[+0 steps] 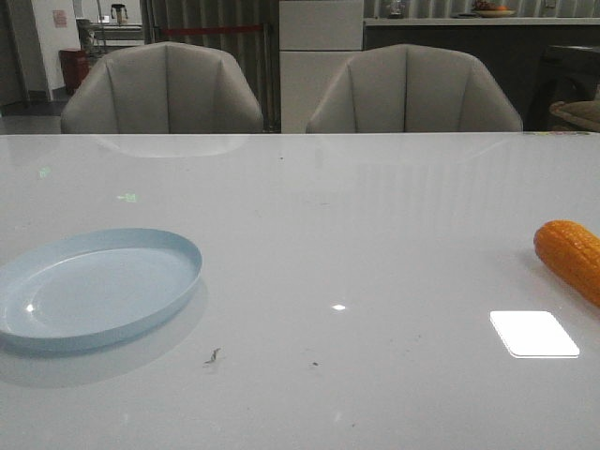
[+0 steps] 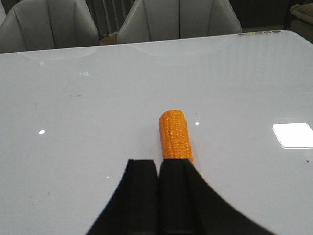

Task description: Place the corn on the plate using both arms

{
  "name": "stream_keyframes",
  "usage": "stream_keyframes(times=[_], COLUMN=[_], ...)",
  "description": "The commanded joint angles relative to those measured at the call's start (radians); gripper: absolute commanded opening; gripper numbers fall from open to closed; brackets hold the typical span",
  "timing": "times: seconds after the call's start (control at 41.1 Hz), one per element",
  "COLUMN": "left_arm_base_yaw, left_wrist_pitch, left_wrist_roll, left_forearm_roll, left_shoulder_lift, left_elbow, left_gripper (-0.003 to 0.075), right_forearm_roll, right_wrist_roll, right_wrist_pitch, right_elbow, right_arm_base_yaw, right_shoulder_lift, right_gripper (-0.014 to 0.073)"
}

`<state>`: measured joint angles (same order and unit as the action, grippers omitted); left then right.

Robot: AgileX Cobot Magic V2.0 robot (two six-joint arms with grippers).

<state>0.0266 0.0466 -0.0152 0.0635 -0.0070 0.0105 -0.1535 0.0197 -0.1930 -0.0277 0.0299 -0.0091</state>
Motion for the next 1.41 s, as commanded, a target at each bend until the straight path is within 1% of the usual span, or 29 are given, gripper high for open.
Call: stream_keyframes(times=[0.0, 0.511, 0.778, 0.924, 1.045, 1.167, 1.216, 1.264, 1.386], left_arm_base_yaw=[0.001, 0.001, 0.001, 0.001, 0.001, 0.001, 0.001, 0.001, 0.001], left_wrist_pitch=[-0.094, -0.096, -0.178, -0.266, -0.345, -0.356, -0.351, -0.324, -0.123], left_wrist_roll=[-0.011, -0.011, -0.011, -0.011, -0.011, -0.011, -0.011, -0.011, -0.011], left_forearm_roll=[0.010, 0.010, 0.010, 0.010, 0.010, 0.006, -0.003, -0.013, -0.036], left_shoulder_lift=[-0.006, -0.006, -0.006, -0.006, -0.006, -0.006, -0.005, -0.005, 0.021], left_elbow=[0.037, 0.037, 0.037, 0.037, 0.035, 0.003, -0.022, -0.053, -0.161], left_gripper=[0.0094, 0.0094, 0.0094, 0.0094, 0.0094, 0.0094, 0.0094, 0.0094, 0.0094], right_forearm_roll=[-0.004, -0.004, -0.004, -0.004, -0.004, -0.004, -0.004, -0.004, -0.004], right_wrist_roll=[0.007, 0.007, 0.007, 0.007, 0.007, 0.006, 0.006, 0.006, 0.006], right_wrist_pitch=[0.080, 0.092, 0.120, 0.179, 0.284, 0.381, 0.365, 0.317, 0.125], right_elbow=[0.021, 0.022, 0.022, 0.022, 0.022, 0.032, 0.059, 0.101, 0.251], right_arm_base_yaw=[0.000, -0.001, -0.001, -0.001, -0.001, -0.001, -0.001, -0.001, -0.001], right_shoulder_lift=[-0.025, -0.025, -0.025, -0.025, -0.025, -0.025, -0.025, -0.025, 0.005], right_gripper=[0.0025, 0.0025, 0.0025, 0.0025, 0.0025, 0.0025, 0.0025, 0.0025, 0.0025])
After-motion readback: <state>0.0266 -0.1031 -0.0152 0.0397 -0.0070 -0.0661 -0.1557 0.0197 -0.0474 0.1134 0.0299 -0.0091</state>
